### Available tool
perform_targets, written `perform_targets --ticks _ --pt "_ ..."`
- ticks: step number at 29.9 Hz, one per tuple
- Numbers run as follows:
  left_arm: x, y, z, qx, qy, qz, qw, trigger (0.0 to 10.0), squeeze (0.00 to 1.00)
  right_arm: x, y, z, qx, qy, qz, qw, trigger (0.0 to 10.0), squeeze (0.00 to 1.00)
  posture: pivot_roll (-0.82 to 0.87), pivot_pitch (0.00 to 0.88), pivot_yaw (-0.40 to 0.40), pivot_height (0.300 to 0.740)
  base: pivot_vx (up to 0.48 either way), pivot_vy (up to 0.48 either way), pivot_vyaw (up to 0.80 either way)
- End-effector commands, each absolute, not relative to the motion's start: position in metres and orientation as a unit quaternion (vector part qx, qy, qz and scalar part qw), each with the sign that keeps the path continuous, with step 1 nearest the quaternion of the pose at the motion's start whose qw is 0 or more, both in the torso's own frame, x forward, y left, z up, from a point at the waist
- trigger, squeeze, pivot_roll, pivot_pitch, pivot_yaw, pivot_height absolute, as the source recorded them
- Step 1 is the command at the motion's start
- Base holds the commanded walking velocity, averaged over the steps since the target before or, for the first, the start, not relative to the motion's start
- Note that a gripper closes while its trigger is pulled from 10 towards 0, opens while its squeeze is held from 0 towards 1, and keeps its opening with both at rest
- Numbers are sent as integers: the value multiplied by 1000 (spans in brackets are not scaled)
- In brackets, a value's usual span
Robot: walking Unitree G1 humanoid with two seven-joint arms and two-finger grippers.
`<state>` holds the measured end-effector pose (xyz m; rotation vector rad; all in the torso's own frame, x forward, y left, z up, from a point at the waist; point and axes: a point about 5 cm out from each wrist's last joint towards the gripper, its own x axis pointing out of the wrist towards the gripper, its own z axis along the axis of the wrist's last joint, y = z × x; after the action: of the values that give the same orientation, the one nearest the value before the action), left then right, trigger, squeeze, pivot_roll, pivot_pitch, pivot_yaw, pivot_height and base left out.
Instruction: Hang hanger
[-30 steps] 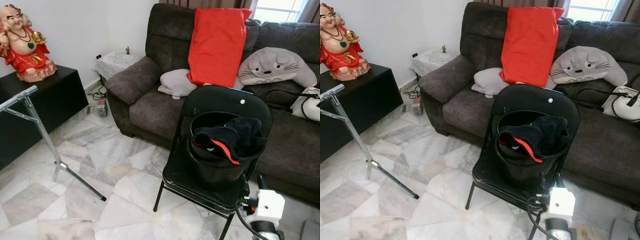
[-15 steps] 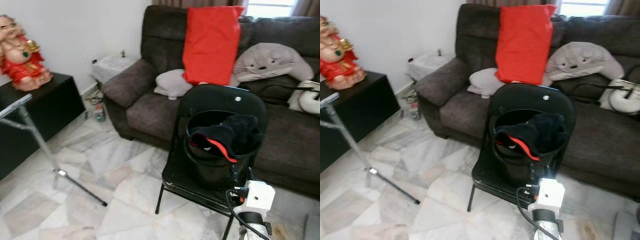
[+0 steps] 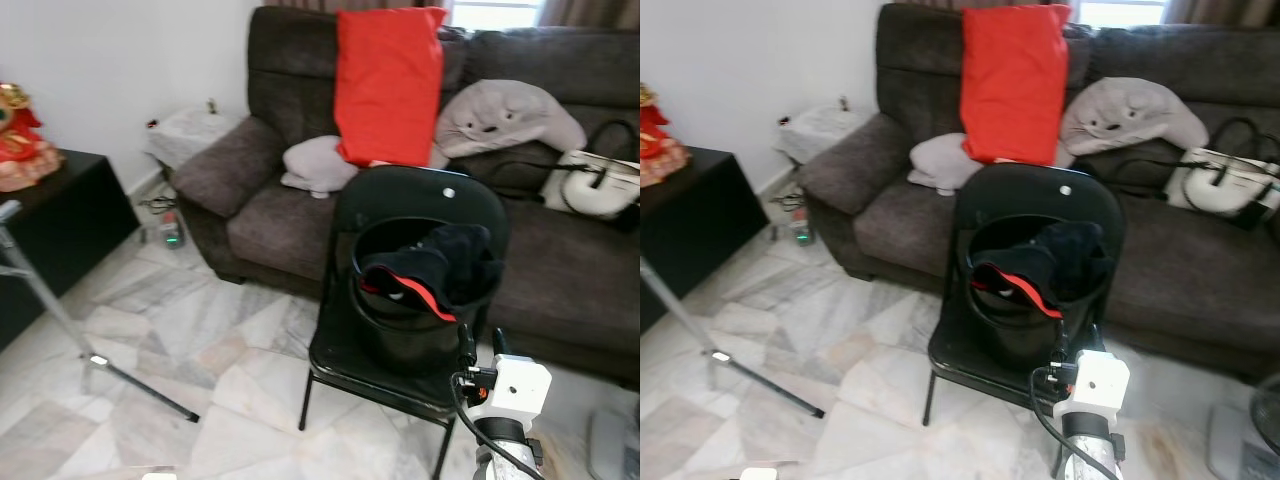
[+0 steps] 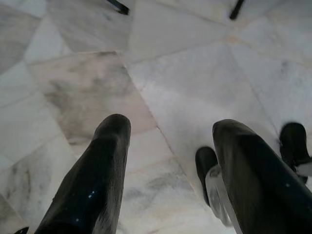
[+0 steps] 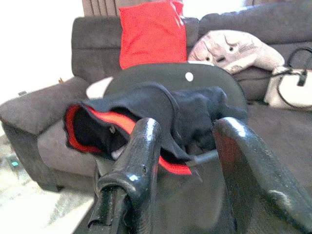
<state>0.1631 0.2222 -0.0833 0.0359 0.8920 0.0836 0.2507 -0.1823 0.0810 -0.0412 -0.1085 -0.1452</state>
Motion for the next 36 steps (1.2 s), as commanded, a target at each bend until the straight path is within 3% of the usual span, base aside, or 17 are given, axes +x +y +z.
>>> perform_targets --ticks 1,8,16,22,24,28,31,35,36 --pt "163 225 -83 23 434 39 900 10000 0 255 -179 90 -16 -67 -72 995 10000 0 -47 0 103 740 300 0 0" --pt "165 230 -81 28 432 38 901 10000 0 257 -178 97 -10 -73 -81 994 10000 0 -52 1 121 740 322 0 -628" --pt "169 227 -79 27 426 36 904 10000 0 258 -183 106 -12 -87 -95 992 10000 0 -51 22 120 740 329 0 0" --pt "169 226 -80 26 427 38 903 10000 0 254 -184 110 -23 -90 -97 991 10000 0 -56 39 117 740 0 0 0" --pt "163 225 -83 27 437 38 898 10000 0 244 -186 114 -74 -93 -86 989 10000 0 -65 49 118 740 0 0 0" --pt "159 225 -85 29 443 38 895 10000 0 236 -186 117 -97 -95 -75 988 10000 0 -70 55 118 740 0 0 0" --pt "155 227 -86 29 450 40 892 10000 0 213 -191 123 -170 -86 -58 980 10000 0 -79 67 115 740 0 0 0" --pt "153 229 -87 29 454 42 889 10000 0 198 -203 121 -203 -46 -64 976 10000 0 -90 82 116 740 0 0 0" --pt "153 230 -87 30 456 42 888 10000 0 195 -209 123 -247 -40 -57 967 10000 0 -97 86 117 740 0 0 0"
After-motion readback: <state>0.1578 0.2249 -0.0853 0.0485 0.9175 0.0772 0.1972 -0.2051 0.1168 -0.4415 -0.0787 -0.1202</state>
